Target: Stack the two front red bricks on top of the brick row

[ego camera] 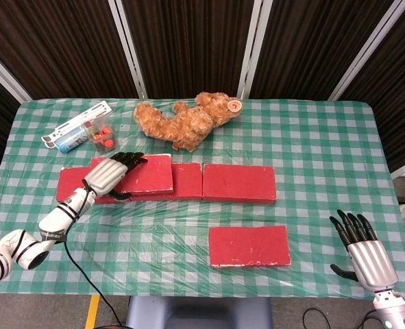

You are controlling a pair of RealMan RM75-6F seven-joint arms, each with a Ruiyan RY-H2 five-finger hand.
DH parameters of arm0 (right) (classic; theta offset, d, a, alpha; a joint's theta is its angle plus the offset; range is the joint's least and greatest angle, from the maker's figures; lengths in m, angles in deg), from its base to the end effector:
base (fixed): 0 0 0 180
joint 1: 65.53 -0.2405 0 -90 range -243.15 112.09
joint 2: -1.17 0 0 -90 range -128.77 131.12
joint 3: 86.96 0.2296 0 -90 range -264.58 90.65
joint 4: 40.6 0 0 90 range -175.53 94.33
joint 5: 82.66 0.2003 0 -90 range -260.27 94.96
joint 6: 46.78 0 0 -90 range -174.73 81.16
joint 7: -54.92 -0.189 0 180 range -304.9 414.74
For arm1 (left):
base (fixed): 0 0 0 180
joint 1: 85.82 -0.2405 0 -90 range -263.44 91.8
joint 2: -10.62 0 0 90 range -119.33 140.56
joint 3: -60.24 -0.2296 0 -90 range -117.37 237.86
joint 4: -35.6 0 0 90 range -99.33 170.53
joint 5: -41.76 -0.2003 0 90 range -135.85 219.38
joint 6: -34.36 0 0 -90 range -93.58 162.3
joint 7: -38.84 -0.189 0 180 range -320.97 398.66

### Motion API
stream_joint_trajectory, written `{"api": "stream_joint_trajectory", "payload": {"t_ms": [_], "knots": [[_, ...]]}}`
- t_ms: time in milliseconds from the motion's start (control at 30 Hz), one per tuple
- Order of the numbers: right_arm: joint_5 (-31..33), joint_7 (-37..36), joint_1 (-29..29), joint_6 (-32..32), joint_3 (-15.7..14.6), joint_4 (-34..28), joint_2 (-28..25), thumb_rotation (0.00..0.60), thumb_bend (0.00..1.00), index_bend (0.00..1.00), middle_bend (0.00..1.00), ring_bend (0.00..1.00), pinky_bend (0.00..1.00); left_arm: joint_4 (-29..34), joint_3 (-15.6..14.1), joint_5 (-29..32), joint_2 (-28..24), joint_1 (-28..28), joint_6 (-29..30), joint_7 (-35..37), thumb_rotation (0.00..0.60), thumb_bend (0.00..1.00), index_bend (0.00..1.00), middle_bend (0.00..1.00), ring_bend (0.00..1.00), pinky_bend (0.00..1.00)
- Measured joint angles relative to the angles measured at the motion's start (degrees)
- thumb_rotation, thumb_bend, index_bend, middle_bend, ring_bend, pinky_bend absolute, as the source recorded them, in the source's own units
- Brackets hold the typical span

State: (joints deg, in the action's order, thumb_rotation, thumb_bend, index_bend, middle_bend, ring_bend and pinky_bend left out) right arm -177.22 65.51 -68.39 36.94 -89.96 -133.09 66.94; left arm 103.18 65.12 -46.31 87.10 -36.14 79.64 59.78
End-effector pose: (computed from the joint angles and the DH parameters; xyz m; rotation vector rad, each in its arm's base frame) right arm -0.2721 -0.1893 0.1153 1.6168 -0.8250 0.7712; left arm -0.1497 0.4233 0.0392 -2.0405 -0.9064 -0.9165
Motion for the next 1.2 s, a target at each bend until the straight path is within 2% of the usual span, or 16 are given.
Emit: {"api": "stream_joint_trajectory", "payload": {"t_ms": [167,400,733,900,1100,1200], "knots": [[0.69,0.96,-0.05,-0.21,0.4,-0.08,0.46,0.6,0.15,0.0,0.0,0.0,0.0,-4.01,-1.65,-2.15,1.52,1.22,-0.7,9.69,0.6,0.32,0.34,0.9,0.74,0.78],[1.45,2.62,-0.09,-0.69,0.65,-0.1,1.31,0.6,0.15,0.0,0.0,0.0,0.0,-14.57,-5.66,-7.17,5.59,2.47,1.82,20.16,0.6,0.32,0.35,0.9,0.74,0.77],[2.6,4.0,-0.32,-1.47,1.03,-0.18,1.93,0.6,0.15,0.0,0.0,0.0,0.0,-21.85,-8.77,-8.99,9.38,2.84,4.72,25.02,0.6,0.32,0.35,0.88,0.73,0.73],[2.97,4.34,-0.31,-1.47,1.17,-0.21,1.98,0.6,0.15,0.0,0.0,0.0,0.0,-23.62,-9.78,-9.1,10.2,2.95,5.0,26.68,0.6,0.32,0.35,0.83,0.7,0.68],[3.28,5.04,-0.35,-1.73,1.17,-0.39,2.14,0.6,0.15,0.0,0.0,0.0,0.0,-25.11,-10.39,-9.12,10.77,2.83,6.03,27.65,0.6,0.31,0.34,0.67,0.51,0.59],[3.33,5.1,-0.3,-1.66,1.15,-0.46,2.14,0.6,0.15,0.0,0.0,0.0,0.0,-25.77,-10.71,-8.93,11.07,2.7,6.1,27.79,0.6,0.3,0.34,0.59,0.42,0.51]]}}
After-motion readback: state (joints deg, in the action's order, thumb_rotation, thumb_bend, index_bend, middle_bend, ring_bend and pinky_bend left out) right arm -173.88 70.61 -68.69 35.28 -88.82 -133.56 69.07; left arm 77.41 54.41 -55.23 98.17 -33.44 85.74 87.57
